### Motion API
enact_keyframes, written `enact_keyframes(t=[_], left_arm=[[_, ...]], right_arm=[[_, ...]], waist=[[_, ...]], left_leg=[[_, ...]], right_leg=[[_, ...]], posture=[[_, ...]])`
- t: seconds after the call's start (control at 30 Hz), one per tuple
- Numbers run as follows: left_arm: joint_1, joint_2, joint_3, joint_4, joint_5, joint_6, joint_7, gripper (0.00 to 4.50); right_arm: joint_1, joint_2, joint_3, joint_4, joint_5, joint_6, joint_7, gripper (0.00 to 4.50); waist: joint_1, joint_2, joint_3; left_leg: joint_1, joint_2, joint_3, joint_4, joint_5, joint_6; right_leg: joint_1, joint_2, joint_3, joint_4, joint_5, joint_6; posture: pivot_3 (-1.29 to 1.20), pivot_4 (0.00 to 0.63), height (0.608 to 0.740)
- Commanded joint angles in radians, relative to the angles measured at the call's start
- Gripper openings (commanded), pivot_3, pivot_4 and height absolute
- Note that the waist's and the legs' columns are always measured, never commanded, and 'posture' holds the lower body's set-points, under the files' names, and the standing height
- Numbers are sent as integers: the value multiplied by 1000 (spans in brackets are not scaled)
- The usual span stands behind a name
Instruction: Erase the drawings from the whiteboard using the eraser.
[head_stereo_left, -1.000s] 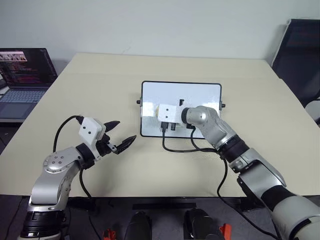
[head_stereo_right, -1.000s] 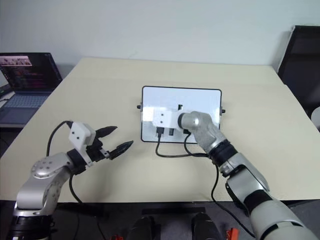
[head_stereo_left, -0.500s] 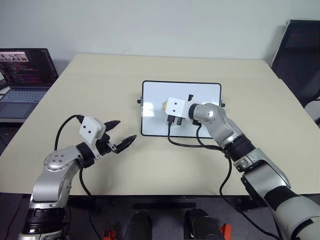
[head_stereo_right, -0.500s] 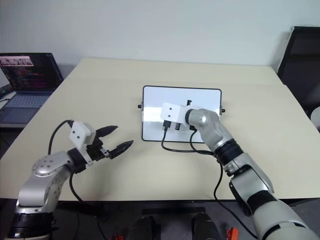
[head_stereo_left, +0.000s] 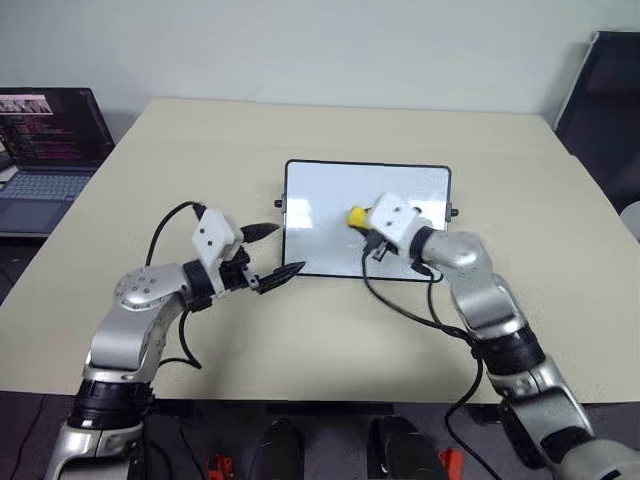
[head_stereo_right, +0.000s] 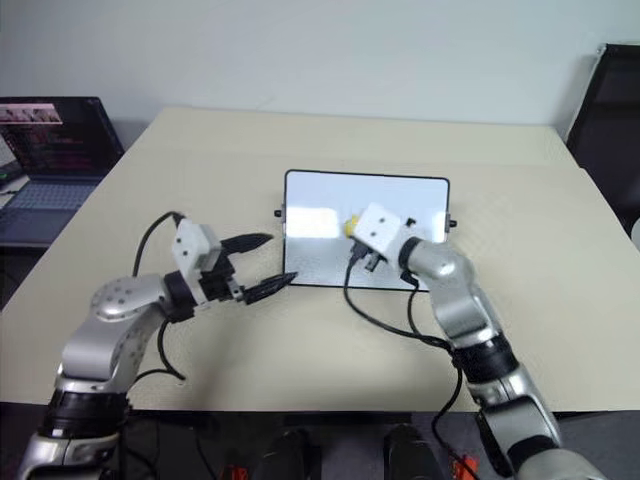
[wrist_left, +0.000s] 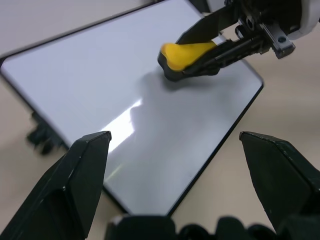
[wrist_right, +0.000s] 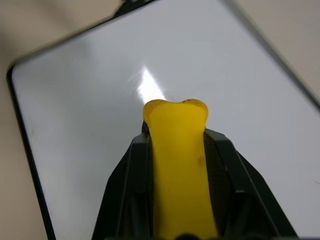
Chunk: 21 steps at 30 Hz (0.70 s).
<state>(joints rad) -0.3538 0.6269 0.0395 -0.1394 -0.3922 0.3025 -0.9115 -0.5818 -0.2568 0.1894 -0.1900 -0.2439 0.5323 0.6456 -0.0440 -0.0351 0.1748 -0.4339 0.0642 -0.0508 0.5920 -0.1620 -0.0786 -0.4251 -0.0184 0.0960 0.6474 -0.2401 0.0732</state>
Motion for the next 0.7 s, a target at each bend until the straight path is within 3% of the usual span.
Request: enact_keyframes(t=[0.03, 0.17, 0.3, 0.43, 0.7], left_arm=[[-89, -20, -59, -18, -6, 17, -39, 4500], [-166, -36, -121, 15, 7, 13, -93, 4500], [-288, -123, -220, 72, 12, 8, -157, 4500], [-386, -208, -335, 153, 66, -30, -237, 4500], [-463, -301, -414, 248, 133, -71, -284, 4500]], right_arm=[[129, 20, -121, -272, 62, 193, -43, 1057], [237, 50, -190, -442, 94, 352, -102, 1057], [350, 98, -327, -566, 127, 501, -174, 1057], [439, 75, -439, -500, 97, 514, -275, 1057], [381, 45, -538, -326, 178, 439, -345, 1057]], waist=[[4, 0, 0], [2, 1, 1], [7, 1, 1], [12, 1, 1], [-14, 2, 1]], left_leg=[[0, 0, 0, 0, -1, -2], [0, 0, 1, 1, -3, -5], [1, 0, 0, 2, -3, -4], [1, -1, 0, 7, -3, -5], [2, -1, 0, 7, -3, -4]], right_leg=[[0, 0, 0, 0, -1, 0], [0, 0, 1, -1, -4, 3], [1, 0, 0, 0, -7, -2], [4, 0, 1, -1, -7, -2], [4, 1, 3, 1, -6, -2]], posture=[[0, 150, 740], [0, 150, 740], [0, 150, 740], [0, 150, 740], [0, 150, 740]])
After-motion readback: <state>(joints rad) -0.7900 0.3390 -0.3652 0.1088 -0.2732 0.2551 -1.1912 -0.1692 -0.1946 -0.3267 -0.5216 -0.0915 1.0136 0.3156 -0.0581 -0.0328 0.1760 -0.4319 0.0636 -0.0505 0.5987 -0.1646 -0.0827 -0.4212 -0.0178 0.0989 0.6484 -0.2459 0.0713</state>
